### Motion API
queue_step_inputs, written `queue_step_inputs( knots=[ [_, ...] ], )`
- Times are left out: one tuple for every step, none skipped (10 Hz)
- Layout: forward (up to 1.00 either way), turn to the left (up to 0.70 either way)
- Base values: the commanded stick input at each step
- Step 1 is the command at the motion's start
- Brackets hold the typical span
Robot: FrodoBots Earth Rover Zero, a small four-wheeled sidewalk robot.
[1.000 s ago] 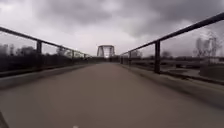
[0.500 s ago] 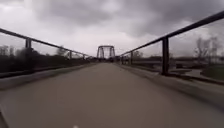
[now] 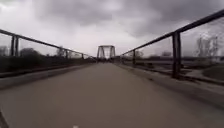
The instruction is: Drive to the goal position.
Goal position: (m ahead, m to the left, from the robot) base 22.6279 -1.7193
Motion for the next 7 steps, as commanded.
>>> queue_step_inputs(
  knots=[
    [1.0, 0.0],
    [1.0, 0.0],
    [1.0, 0.0],
    [1.0, 0.0],
    [1.0, 0.0],
    [1.0, 0.0],
    [1.0, 0.0]
  ],
)
